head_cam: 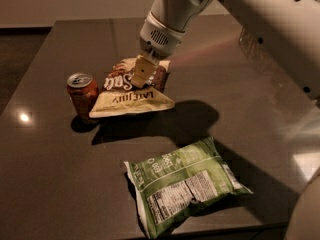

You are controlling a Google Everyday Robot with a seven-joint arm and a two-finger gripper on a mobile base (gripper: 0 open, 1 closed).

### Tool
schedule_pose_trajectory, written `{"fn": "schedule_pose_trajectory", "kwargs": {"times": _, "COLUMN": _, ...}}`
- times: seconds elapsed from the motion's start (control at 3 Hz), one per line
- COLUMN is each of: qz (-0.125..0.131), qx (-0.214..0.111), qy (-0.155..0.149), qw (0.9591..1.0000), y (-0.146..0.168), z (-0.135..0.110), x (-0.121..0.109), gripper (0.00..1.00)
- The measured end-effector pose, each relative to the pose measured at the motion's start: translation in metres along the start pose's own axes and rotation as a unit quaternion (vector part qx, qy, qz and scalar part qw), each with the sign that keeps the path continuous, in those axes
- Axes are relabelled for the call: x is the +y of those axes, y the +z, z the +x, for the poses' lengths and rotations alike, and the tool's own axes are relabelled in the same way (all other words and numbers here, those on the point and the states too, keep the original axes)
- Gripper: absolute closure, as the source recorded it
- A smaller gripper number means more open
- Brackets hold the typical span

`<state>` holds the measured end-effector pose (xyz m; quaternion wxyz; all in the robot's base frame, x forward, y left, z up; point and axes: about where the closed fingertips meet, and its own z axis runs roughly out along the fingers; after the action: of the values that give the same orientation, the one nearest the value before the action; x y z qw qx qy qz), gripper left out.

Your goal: Move brown chip bag near coke can

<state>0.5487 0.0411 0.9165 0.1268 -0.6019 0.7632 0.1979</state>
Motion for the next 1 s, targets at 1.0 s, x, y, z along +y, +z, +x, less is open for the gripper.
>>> {"fn": "schedule_pose_trajectory", "kwargs": {"times": 1.0, "qz": 0.003, "qx": -0.006, "qy": -0.002, "qw": 1.0, "y": 0.0044, "z": -0.0056, "x": -0.002, "gripper": 0.0}}
